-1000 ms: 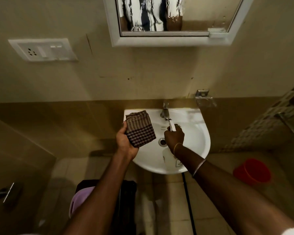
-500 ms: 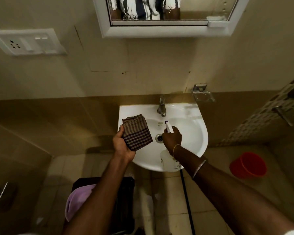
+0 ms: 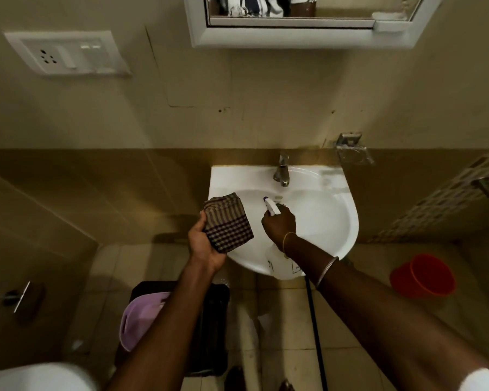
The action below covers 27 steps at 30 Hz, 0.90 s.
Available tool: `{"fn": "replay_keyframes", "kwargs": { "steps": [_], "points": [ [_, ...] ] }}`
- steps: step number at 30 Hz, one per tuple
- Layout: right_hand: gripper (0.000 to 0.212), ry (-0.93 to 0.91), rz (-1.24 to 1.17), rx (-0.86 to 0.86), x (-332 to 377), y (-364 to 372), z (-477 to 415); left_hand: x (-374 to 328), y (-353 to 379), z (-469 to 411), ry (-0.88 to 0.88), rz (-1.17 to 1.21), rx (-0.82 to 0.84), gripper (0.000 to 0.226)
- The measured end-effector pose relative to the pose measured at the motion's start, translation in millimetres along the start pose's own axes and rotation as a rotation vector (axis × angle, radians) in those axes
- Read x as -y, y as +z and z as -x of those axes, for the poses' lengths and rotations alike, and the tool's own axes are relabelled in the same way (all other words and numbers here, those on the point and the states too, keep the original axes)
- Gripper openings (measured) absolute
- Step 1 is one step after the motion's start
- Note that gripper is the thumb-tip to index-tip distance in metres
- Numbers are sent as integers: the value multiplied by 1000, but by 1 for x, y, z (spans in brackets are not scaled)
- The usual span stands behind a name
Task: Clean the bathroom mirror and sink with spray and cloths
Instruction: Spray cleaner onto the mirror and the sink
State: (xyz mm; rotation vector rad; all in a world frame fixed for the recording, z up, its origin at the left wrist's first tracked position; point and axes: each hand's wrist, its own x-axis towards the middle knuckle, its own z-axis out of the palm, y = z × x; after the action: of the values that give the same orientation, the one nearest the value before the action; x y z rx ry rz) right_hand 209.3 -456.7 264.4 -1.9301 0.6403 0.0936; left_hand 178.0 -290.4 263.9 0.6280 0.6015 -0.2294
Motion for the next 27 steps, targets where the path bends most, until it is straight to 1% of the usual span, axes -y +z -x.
{"fn": "replay_keyframes", "kwargs": {
  "steps": [1, 7, 15, 18, 21, 27],
  "points": [
    [9, -10, 4, 19, 0, 2, 3, -1, -4, 1, 2, 0, -7, 53],
    [17, -59, 87, 127, -2, 11, 16, -2, -24, 3, 1, 18, -49, 54],
    [15, -135, 219, 121, -15, 15, 28, 3, -48, 12, 12, 15, -73, 56],
    [12, -174, 278, 165, -19, 10, 35, 5, -53, 20, 3, 23, -76, 56],
    [20, -164, 276, 240, -21, 2, 47, 7, -60, 30, 8, 6, -88, 55],
    [21, -178, 319, 241, -35, -9, 71, 9, -68, 47, -2, -9, -78, 54]
  ]
}}
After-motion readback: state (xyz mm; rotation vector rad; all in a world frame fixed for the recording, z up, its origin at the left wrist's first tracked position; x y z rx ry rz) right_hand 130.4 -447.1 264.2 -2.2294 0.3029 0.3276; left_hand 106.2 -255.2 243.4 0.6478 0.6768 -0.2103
